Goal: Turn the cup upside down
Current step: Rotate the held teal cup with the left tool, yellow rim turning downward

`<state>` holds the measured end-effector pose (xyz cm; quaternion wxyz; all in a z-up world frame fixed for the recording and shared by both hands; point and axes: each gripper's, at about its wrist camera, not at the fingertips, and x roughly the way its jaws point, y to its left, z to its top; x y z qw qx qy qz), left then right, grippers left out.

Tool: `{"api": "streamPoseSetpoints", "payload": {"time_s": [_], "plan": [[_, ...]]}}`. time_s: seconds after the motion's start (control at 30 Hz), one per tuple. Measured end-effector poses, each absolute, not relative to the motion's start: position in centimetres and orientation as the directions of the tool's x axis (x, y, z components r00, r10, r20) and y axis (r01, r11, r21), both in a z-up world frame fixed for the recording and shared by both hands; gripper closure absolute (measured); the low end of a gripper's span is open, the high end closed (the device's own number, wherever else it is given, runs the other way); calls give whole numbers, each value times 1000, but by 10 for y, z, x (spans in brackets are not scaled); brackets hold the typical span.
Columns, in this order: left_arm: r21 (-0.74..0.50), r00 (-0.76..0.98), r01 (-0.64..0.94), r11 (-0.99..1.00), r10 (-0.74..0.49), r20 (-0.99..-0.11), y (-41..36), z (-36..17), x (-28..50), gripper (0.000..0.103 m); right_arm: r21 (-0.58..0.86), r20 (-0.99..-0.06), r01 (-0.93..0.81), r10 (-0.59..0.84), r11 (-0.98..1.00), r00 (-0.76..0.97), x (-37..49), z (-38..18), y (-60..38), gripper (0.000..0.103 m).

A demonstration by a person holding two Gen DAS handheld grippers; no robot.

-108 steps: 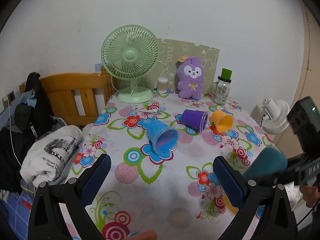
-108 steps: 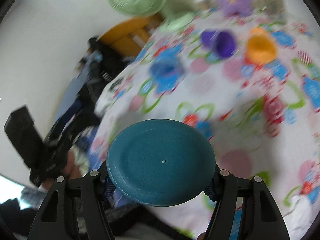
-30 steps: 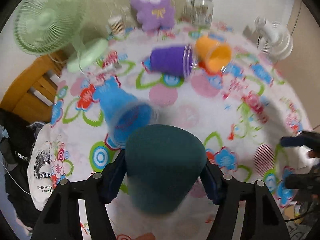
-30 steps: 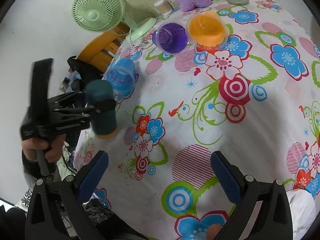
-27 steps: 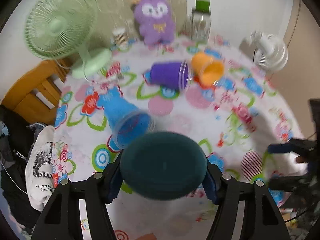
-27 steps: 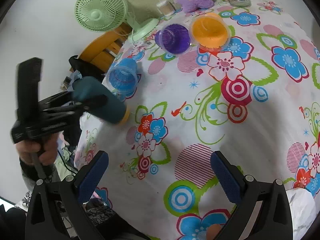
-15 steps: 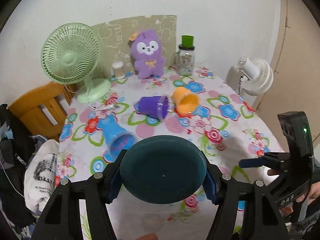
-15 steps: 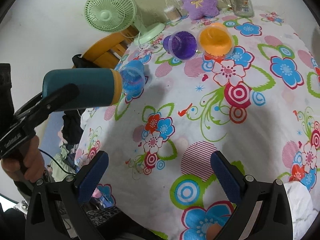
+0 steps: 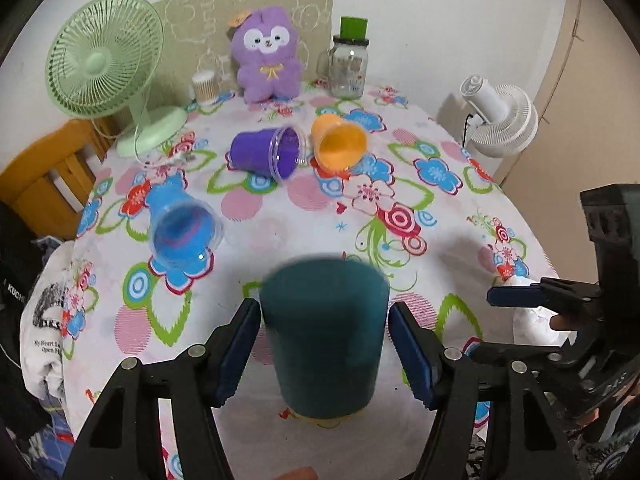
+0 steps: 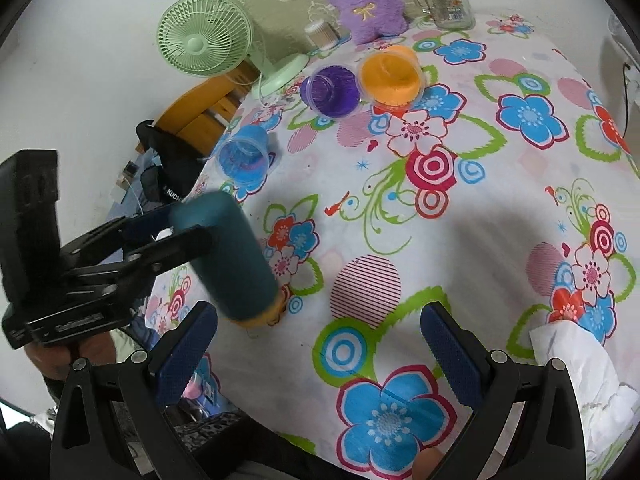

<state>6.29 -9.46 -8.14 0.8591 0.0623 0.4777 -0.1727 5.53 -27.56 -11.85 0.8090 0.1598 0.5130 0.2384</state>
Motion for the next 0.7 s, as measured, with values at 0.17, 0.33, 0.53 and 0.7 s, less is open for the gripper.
{"api": "streamPoseSetpoints", "payload": {"time_s": [0.17,0.33,0.53,0.7], "plan": [[-59,492,366,929,-247,-834,-95,-76,58,34,509,-751,-211,550,835,364,57,-120,-280,0],[-60,479,368,928,-244,-843,-94,-77,60,31,513,-750,-211,554,832,361,60,-121,-278,0],[-88,377,385,919,-243,-894,-100,-96,92,20,513,-756,-208,554,833,350,60,-126,-274,0],[-100,304,368,925,-221,-926,-102,-119,122,17,516,-760,-185,546,837,351,61,-132,-280,0]]}}
